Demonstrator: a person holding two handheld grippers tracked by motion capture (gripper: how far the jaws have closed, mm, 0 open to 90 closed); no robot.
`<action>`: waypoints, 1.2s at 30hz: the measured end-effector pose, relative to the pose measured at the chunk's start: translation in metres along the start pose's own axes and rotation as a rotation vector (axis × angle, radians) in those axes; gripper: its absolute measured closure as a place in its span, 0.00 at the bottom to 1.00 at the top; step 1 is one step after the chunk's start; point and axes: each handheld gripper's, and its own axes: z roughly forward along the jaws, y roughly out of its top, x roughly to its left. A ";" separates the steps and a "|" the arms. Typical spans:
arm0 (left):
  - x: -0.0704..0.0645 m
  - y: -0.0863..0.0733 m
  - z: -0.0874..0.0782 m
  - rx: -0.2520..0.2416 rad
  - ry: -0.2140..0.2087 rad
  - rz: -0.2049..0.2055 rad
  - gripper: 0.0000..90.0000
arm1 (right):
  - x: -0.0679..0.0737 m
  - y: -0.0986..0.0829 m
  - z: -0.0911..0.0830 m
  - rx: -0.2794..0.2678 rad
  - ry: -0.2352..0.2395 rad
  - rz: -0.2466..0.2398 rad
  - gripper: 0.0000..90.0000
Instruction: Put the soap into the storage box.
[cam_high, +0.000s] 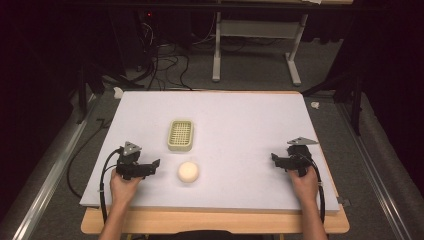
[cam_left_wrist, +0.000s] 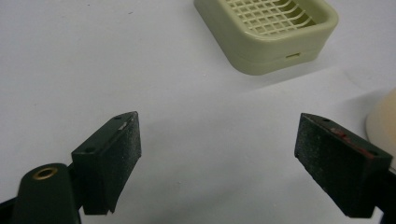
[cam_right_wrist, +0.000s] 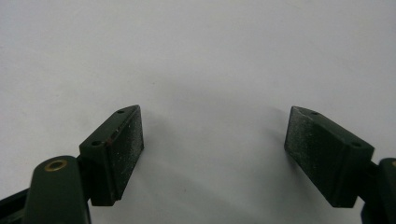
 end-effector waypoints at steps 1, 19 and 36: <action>-0.001 0.000 -0.001 -0.004 -0.006 -0.003 0.17 | 0.000 0.000 0.000 0.000 0.000 0.000 0.22; -0.031 0.009 -0.009 -0.036 -0.072 0.062 0.16 | 0.000 0.000 0.000 -0.002 0.000 -0.001 0.22; -0.065 0.020 -0.011 -0.061 -0.180 0.120 0.16 | 0.000 0.000 0.000 -0.002 0.001 -0.001 0.22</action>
